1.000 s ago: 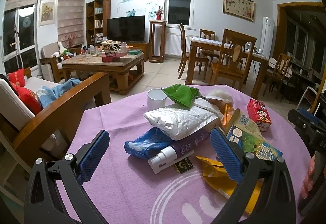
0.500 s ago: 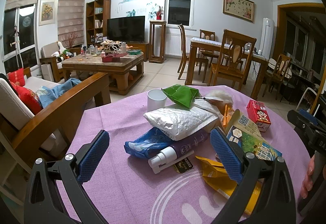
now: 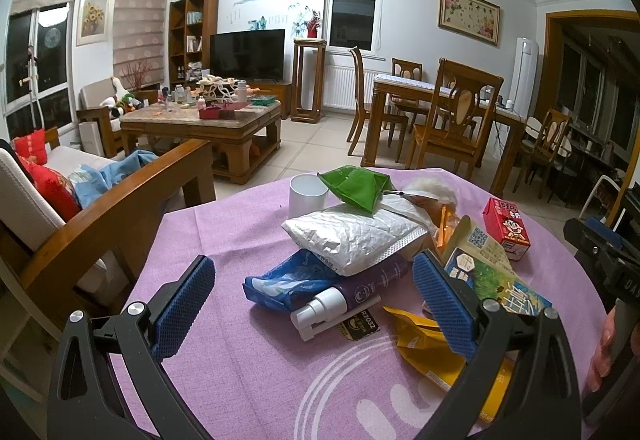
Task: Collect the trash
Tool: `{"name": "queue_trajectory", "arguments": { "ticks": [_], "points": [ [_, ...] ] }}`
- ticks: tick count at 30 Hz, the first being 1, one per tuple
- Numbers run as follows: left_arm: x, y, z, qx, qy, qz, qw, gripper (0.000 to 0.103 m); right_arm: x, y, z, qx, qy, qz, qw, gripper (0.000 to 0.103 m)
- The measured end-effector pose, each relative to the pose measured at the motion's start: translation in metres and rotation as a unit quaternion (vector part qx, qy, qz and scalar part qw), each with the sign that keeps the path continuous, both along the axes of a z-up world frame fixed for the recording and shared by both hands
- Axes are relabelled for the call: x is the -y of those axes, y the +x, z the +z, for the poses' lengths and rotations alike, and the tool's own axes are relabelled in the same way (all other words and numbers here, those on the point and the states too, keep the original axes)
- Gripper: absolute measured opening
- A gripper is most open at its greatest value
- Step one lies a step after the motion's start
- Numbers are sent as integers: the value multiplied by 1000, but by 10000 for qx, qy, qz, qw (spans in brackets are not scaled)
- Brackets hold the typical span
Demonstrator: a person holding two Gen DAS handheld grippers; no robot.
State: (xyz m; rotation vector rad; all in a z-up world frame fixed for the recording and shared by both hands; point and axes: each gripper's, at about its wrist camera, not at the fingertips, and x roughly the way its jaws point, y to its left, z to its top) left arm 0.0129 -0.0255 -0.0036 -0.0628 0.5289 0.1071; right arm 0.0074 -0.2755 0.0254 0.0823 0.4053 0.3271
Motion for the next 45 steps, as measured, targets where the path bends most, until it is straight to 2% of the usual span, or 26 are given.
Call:
{"name": "queue_trajectory", "arguments": {
  "ticks": [15,19,22,25,27,30,34,37,38,40,42,43,45],
  "points": [
    [-2,-1,0,-14,-52,-1,10000,98,0,1,0,-27,6,1,10000,99],
    [-10,2,-1,-196,-543,-436,9974,98,-7,10,0,-282,-149,197,9993,99],
    [-22,10,-1,-401,-836,-653,9935,98,-19,31,27,-540,-116,864,9947,99],
    [-27,26,2,-585,-1145,-922,9874,98,-54,69,55,-995,-138,1403,9850,99],
    [-20,37,2,-715,-1102,-1058,9857,98,-83,94,59,-1323,-231,1688,9765,99],
    [-9,56,-4,-958,-997,-1227,9828,98,-129,136,52,-2058,-213,1996,9578,99],
    [-5,70,-8,-1222,-1281,-1456,9734,98,-161,193,20,-3342,216,1797,9250,99],
    [-2,78,-6,-1334,-1558,-1616,9653,98,-170,219,1,-3930,314,1479,9070,98],
    [4,83,-5,-1389,-1629,-1670,9624,96,-171,223,-4,-4073,390,1418,9014,98],
    [3,86,-7,-1511,-1742,-1773,9568,85,-177,227,-5,-4144,278,1381,8991,97],
    [7,93,-13,-1740,-1885,-1885,9480,57,-179,223,-4,-4157,84,1326,8997,92],
    [9,94,-16,-1816,-1965,-1916,9443,55,-179,225,-4,-4161,31,1272,9004,87],
    [10,97,-18,-1852,-2126,-1927,9399,49,-174,230,-4,-4171,1,1196,9010,83]
  ]
}}
